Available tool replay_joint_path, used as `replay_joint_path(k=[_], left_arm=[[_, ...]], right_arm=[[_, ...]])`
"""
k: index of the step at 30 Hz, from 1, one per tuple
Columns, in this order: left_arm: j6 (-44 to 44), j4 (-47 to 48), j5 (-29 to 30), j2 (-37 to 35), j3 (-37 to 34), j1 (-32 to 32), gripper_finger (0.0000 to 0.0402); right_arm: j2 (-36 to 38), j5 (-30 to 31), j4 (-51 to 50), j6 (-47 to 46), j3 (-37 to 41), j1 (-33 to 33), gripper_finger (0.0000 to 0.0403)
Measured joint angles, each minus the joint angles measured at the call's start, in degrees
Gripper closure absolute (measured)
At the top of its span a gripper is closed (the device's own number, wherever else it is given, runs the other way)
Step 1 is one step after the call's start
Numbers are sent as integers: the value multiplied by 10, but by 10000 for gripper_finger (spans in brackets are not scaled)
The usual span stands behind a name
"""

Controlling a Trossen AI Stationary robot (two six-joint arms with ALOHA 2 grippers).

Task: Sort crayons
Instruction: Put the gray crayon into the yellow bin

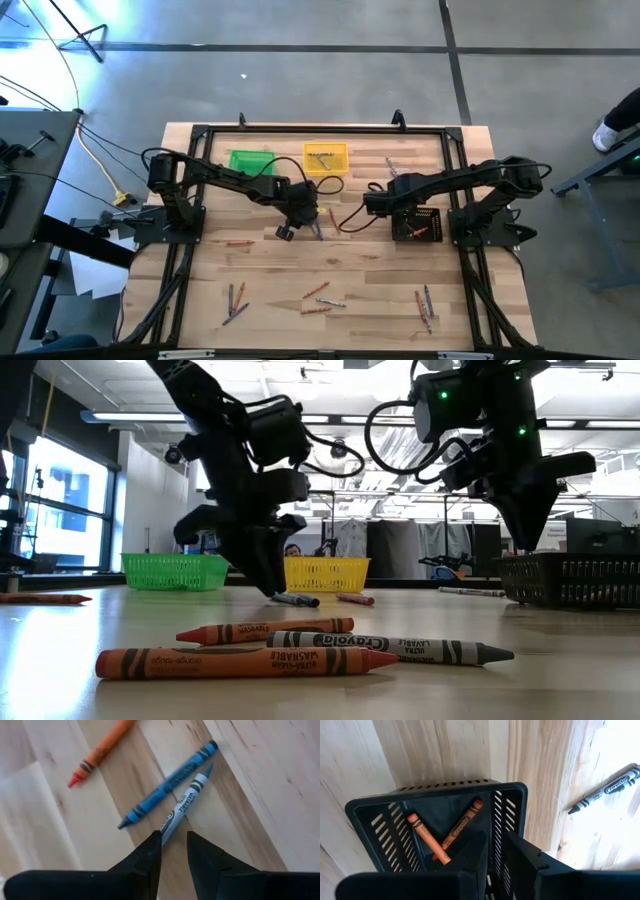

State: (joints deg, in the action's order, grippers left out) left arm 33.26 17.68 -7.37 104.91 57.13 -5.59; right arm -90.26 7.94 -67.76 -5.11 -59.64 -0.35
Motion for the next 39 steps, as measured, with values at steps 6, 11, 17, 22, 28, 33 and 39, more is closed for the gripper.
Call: replay_joint_path(k=[6,11,17,22,28,33,39], left_arm=[[-6,1,-4,17,0,-2,321],[-44,4,-14,28,-1,-11,321],[-109,24,-19,27,1,-10,344],[-157,33,-22,22,1,-8,394],[-167,61,-13,-14,-6,-7,397],[-167,76,35,-68,-5,-9,399],[-167,33,121,-123,-5,-16,400]], right_arm=[[0,0,1,6,0,0,341],[0,0,2,6,0,0,341],[0,0,2,6,0,0,341],[0,0,2,6,0,0,341],[0,0,1,6,0,0,341],[0,0,1,6,0,0,341],[0,0,1,11,0,0,341]])
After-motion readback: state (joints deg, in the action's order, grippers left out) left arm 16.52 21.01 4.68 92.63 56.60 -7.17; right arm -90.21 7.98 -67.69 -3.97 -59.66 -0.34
